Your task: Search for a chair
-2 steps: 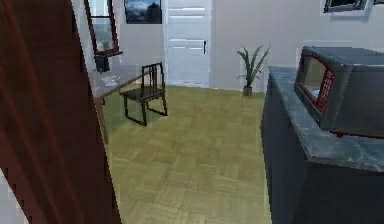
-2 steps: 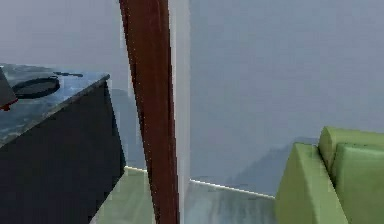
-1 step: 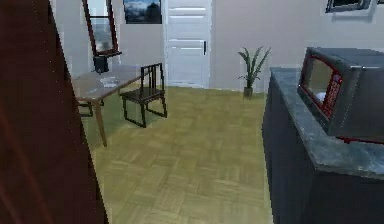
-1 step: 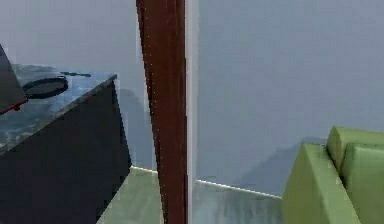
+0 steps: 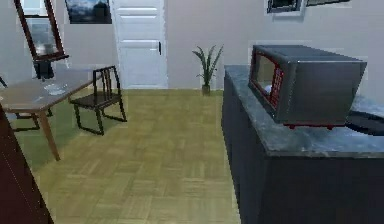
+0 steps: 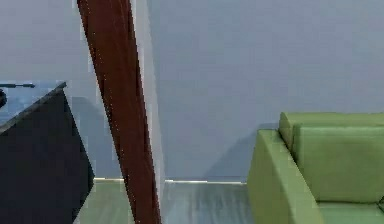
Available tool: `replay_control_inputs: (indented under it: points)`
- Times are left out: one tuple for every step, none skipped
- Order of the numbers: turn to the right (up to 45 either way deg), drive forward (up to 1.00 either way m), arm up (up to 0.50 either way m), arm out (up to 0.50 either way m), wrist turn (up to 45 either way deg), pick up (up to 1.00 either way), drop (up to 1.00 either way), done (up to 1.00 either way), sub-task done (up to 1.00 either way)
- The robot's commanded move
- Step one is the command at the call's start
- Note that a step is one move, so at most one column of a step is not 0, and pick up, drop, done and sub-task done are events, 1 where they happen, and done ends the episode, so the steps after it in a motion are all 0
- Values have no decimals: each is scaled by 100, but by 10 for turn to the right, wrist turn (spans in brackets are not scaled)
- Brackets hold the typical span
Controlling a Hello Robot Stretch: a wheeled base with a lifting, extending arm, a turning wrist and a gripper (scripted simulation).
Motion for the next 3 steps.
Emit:
replay_control_inputs:
  points:
    - [0, 35, 0, 0, 0, 0, 0, 0, 0]
    - [-300, 0, 0, 0, 0, 0, 0, 0, 0]
    - [0, 100, 0, 0, 0, 0, 0, 0, 0]
